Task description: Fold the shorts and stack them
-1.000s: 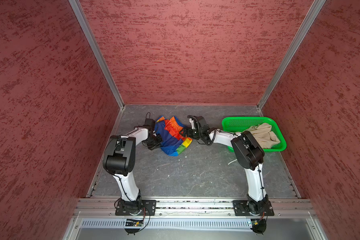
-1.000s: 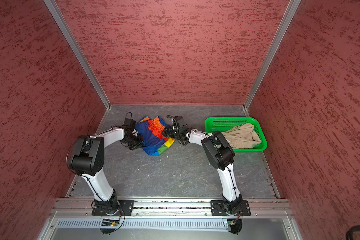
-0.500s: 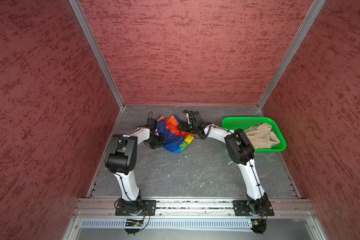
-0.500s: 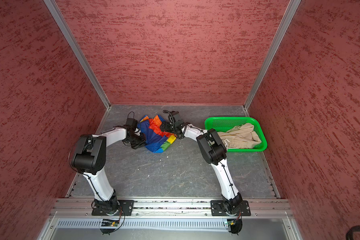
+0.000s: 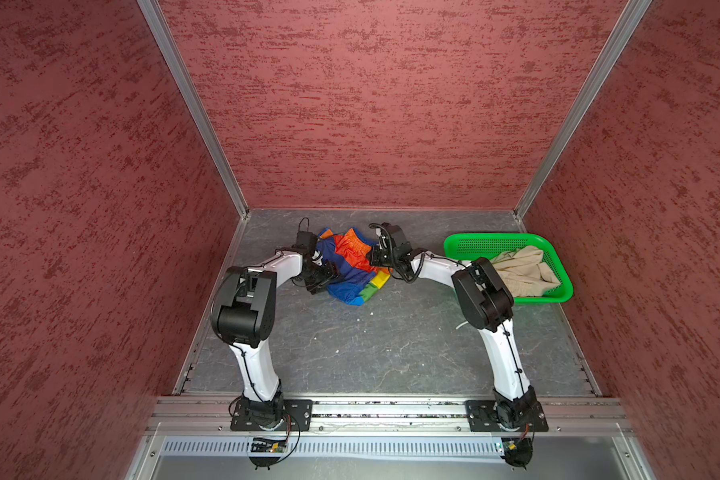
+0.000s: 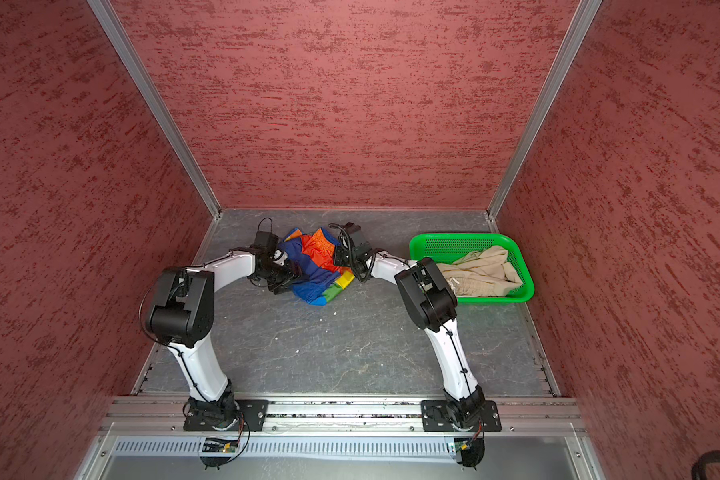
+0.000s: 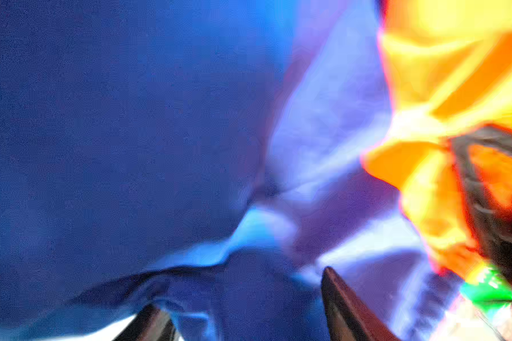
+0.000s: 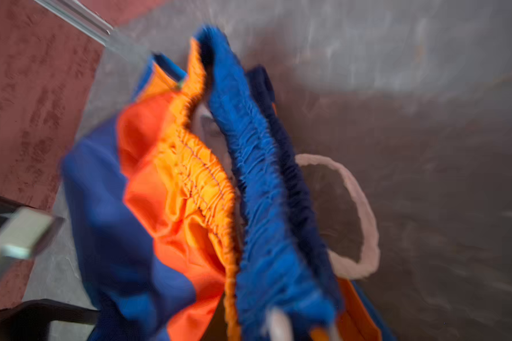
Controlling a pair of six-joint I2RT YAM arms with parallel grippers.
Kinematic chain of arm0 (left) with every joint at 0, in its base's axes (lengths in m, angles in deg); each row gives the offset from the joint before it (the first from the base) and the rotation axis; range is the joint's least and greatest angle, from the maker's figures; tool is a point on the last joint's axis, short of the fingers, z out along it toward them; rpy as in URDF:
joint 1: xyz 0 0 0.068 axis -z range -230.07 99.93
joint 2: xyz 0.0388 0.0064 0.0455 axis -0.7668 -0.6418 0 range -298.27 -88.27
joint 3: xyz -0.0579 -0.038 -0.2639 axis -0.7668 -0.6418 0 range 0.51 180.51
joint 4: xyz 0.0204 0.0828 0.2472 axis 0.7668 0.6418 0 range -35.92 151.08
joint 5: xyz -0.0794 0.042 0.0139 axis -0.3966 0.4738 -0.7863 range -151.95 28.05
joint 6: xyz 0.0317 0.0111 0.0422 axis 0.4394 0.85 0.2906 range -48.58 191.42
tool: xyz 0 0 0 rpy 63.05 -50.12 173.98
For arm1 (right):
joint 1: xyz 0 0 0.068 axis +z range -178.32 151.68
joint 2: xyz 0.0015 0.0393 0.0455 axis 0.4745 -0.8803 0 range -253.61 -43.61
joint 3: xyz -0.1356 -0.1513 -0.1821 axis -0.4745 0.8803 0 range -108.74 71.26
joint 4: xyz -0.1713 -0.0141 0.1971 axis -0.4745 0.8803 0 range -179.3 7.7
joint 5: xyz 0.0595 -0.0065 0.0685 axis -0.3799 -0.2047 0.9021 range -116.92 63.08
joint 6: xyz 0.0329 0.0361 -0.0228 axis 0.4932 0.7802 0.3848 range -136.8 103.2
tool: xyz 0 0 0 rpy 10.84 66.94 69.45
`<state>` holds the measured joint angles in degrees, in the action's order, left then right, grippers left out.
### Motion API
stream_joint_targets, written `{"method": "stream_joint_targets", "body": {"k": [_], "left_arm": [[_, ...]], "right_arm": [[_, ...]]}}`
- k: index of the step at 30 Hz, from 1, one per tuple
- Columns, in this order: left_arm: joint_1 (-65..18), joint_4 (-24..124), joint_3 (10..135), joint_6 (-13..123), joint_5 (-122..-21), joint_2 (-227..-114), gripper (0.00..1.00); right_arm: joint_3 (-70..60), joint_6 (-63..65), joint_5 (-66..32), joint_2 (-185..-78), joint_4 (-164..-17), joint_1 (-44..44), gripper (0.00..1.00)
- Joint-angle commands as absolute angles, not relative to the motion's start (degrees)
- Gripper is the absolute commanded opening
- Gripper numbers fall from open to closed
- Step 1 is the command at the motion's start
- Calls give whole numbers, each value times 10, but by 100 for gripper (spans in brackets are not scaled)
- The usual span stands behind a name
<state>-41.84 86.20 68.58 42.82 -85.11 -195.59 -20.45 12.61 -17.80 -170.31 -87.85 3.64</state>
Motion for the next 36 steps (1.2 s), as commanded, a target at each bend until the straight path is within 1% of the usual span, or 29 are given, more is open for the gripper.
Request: {"method": "stream_joint_targets", "body": {"k": [1, 7, 10, 14, 19, 25, 30, 36], "left_arm": [[-440, 895, 679, 435, -819, -1913, 77], [-510, 923, 668, 431, -839, -1812, 81], [-553, 935, 657, 417, -844, -1753, 83], [-607, 944, 634, 393, -838, -1673, 85], [-652, 974, 612, 379, -820, -1610, 87], [-716, 967, 561, 357, -824, -1556, 88], [-733, 964, 546, 357, -837, -1560, 88], [-733, 960, 537, 357, -839, -1561, 88]], "right_arm": [[-202, 69, -260, -1614, -893, 34, 15], [-189, 15, -297, -1558, -896, 44, 15], [-210, -37, -316, -1546, -891, 74, 15], [-248, -129, -361, -1548, -880, 142, 15], [-258, -232, -423, -1574, -879, 238, 15], [-239, -323, -442, -1625, -887, 341, 15], [-257, -346, -446, -1693, -875, 394, 15], [-269, -297, -424, -1721, -873, 398, 15]]}}
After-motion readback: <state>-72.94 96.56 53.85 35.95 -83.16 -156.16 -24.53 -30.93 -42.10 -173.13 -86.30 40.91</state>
